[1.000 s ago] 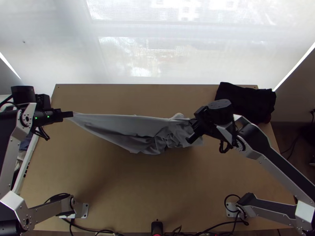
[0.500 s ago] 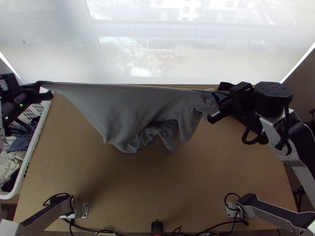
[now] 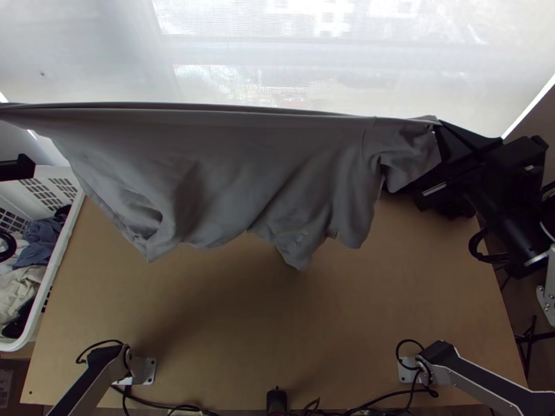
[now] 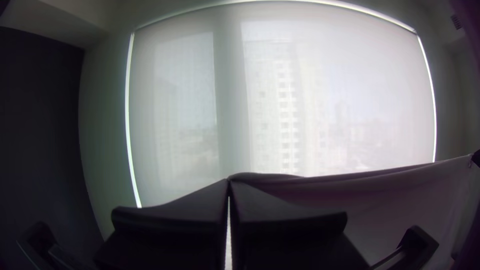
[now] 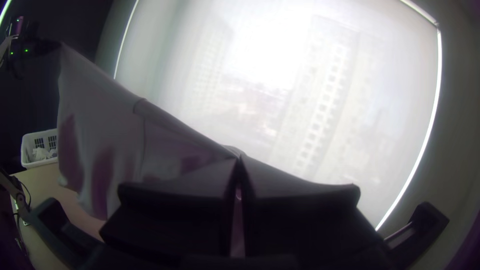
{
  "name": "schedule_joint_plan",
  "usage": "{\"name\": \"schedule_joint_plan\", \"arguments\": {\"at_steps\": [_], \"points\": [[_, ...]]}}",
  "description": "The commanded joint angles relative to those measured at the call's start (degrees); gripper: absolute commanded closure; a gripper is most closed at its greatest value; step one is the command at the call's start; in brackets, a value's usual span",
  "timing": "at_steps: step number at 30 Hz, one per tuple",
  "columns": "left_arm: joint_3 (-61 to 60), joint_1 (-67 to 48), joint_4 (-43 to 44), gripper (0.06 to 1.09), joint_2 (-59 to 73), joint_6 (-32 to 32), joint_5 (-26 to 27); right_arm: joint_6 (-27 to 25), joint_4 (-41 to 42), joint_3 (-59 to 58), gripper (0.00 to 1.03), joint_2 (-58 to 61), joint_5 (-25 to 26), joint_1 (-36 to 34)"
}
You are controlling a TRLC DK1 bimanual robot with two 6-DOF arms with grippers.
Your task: Fold the t-shirt
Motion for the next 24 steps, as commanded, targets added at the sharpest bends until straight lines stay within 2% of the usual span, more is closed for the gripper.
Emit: {"name": "schedule_joint_plan", "arguments": {"at_steps": [1,8,13,20,24], "points": [[-0.07,0.47,3.26,1.05,-3.73,3.81,-0.86,-2.69,5.79,1.31,1.00,-3.50,0.99,-0.03],[-4.73,1.70,5.10,1.05,-8.56,6.45,-0.86,-5.94,6.67,6.93,1.00,-4.99,0.90,2.95],[-5.87,1.35,5.10,1.05,-11.11,7.68,0.19,-6.38,5.62,11.15,1.00,-5.87,0.82,3.66],[-4.81,1.35,4.40,1.05,-13.57,10.75,1.25,-5.85,0.26,19.06,1.00,-6.40,0.64,3.66],[-4.90,1.35,-0.35,1.05,-16.12,11.63,2.30,-4.97,-5.10,20.29,1.00,-8.15,0.11,3.66]]}}
